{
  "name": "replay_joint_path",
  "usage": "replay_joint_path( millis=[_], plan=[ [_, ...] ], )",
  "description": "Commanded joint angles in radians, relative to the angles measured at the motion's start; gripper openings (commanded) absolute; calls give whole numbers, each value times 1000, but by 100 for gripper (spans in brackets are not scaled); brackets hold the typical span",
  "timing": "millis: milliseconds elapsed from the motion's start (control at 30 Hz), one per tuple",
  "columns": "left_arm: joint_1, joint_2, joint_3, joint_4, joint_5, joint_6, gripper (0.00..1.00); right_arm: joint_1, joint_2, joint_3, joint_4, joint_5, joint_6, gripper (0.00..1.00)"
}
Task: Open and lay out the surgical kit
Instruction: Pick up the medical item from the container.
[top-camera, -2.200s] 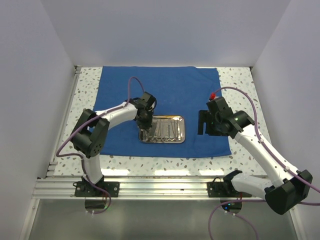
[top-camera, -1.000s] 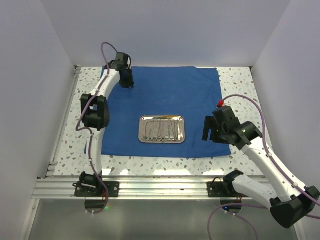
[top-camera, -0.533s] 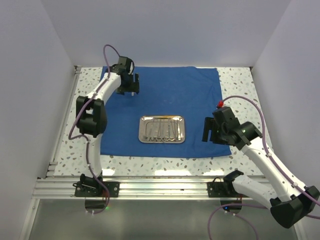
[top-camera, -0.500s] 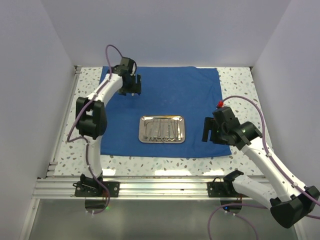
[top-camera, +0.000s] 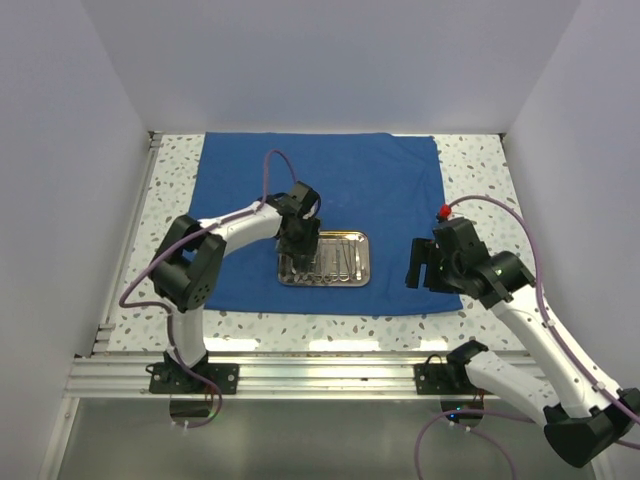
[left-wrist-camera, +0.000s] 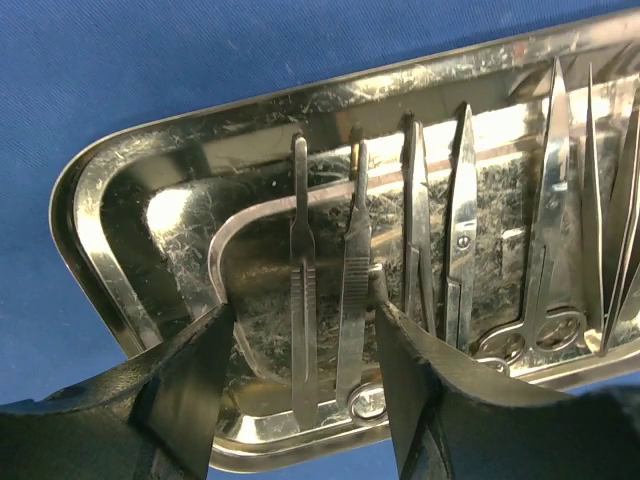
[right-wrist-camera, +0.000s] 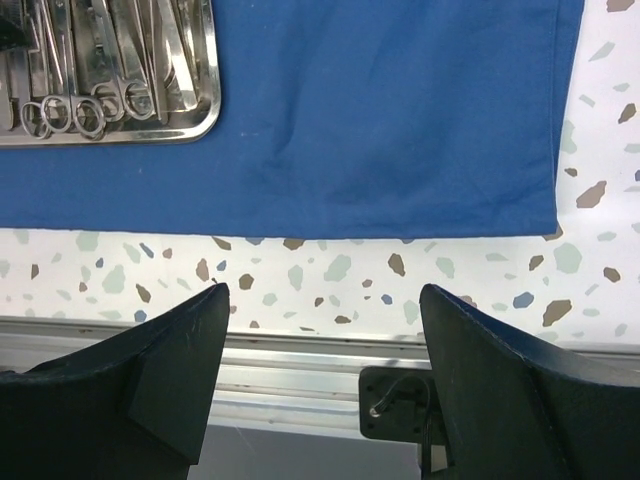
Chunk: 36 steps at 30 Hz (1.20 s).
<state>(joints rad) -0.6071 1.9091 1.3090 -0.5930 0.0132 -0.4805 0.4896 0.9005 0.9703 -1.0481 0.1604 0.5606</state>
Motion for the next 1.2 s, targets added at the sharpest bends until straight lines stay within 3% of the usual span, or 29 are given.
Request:
replay_joint_path(
  millis=[0, 267, 700, 1167],
  plan=[
    [-10, 31, 41, 98, -41, -50, 62, 0, -37, 38, -58, -19, 2, 81],
    [-8, 162, 228, 42, -110, -38, 56, -2, -87, 53, -122, -2, 5, 80],
    [-8, 215, 398, -36, -125, -21, 47, -2, -94, 42, -133, 7, 13, 81],
    [-8, 179, 289, -19, -147, -15, 41, 0, -91, 24, -133, 18, 19, 81]
  ],
)
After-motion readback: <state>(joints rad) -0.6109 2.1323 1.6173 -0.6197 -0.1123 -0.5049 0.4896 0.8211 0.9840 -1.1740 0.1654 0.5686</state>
